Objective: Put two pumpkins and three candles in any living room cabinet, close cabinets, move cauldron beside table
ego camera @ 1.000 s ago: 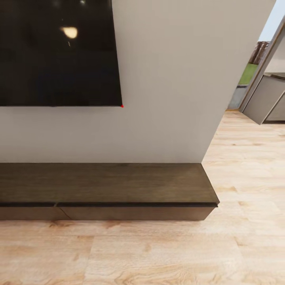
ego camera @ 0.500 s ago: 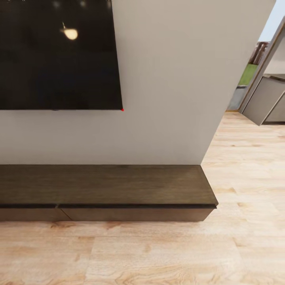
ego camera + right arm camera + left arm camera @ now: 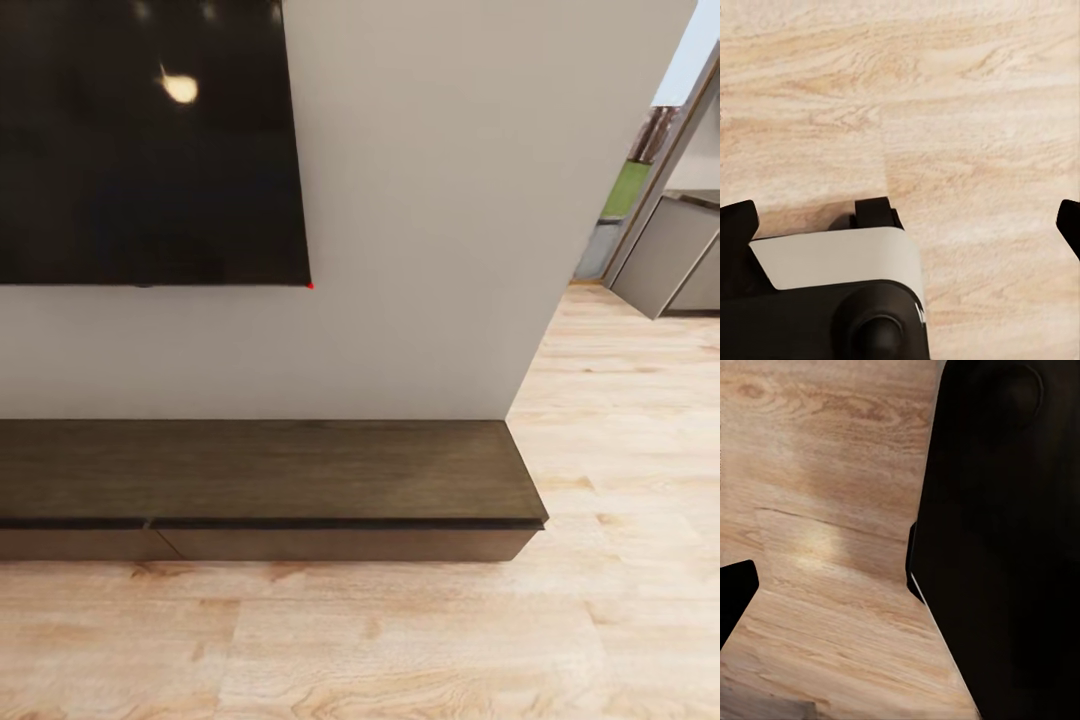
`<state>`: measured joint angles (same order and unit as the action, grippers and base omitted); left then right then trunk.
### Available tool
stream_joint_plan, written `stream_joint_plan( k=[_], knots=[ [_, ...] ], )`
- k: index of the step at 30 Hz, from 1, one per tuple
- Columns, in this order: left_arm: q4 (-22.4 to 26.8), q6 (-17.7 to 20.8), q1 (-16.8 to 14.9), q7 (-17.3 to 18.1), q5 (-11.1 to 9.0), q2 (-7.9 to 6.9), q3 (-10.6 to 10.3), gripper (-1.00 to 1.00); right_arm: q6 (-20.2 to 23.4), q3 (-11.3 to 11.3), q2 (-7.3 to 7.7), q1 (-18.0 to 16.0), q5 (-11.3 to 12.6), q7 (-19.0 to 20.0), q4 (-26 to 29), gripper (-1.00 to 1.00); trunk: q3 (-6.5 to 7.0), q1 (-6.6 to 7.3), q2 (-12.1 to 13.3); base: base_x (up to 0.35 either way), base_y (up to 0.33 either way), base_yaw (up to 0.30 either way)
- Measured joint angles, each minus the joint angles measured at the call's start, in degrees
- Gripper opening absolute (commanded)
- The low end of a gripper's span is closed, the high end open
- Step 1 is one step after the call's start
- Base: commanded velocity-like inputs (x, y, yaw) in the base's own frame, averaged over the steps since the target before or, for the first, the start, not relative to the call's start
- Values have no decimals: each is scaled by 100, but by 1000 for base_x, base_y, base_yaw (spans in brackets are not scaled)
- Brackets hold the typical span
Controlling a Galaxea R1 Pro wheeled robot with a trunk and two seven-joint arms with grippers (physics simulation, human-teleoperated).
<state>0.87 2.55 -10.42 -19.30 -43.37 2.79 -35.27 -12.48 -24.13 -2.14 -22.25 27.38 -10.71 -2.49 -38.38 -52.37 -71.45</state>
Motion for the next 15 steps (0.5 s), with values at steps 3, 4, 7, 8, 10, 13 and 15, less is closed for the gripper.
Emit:
stream_joint_plan(
  k=[3,4,7,8,10,13,15],
  knots=[
    [2,-31,4,0,16,-3,-2,100,0,0,-1,0,0,0,0,100,54,66,120,0,0,0],
    [7,-65,5,0,23,-1,-2,100,0,0,-1,0,0,0,0,100,72,88,160,0,0,0],
    [10,-166,7,-3,26,2,-2,100,5,-3,0,0,-14,14,0,100,126,154,281,0,0,0],
    [8,-182,7,-2,25,2,-2,100,17,-5,-2,0,-17,20,-2,100,144,176,321,0,0,0],
    [7,-200,11,-4,21,-1,-2,100,24,-4,-2,3,-11,20,-5,100,180,220,401,0,0,0],
    [1,-222,18,0,17,-5,-2,100,24,-2,0,39,-1,21,-8,100,233,286,522,0,0,0],
    [2,-228,21,-1,19,-6,-2,100,45,-8,0,54,-16,38,-8,100,269,330,602,0,0,0]
  ],
)
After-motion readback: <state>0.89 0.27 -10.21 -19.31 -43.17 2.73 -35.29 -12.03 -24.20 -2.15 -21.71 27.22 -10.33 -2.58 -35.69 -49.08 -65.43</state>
